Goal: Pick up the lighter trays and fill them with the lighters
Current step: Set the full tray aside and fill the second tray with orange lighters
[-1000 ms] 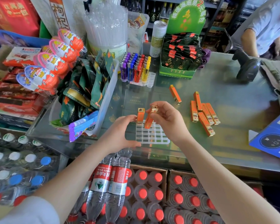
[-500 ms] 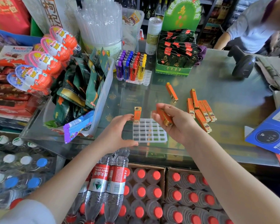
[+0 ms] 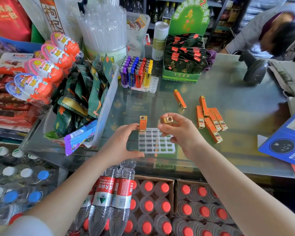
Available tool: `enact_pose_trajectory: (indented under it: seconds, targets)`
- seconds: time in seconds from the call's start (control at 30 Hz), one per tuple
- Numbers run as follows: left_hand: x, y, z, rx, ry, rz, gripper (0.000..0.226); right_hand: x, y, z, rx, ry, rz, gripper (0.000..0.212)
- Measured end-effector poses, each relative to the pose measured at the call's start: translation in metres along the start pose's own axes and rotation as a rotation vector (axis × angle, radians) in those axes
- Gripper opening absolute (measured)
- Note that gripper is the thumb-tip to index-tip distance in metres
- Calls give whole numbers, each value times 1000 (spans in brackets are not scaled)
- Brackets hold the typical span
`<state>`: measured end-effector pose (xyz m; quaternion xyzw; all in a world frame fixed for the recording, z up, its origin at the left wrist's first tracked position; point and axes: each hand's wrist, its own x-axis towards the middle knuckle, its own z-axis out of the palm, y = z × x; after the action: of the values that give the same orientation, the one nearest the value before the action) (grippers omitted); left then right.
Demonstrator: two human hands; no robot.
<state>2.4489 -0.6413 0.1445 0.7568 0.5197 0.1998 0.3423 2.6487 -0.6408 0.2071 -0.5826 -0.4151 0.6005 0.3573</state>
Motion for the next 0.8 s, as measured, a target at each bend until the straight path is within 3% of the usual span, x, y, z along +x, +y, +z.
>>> enact_pose_trajectory:
  seconds: [0.1,0.3,0.5,0.8]
  targets:
    - [0,-1,0,-6,-3,-1,82,5,2,5,-197,78,-170,8]
    - [0,-1,0,-3,-9,-6,83,14,0,8,-443,134,-340,26]
    - [-1,-3,0,-7,-14,-7,84,27,4,8,-736,-19,-418,13]
    - [-1,2,-2,-13,-20,-16,85,39,12,10,-937,-16,-518,18]
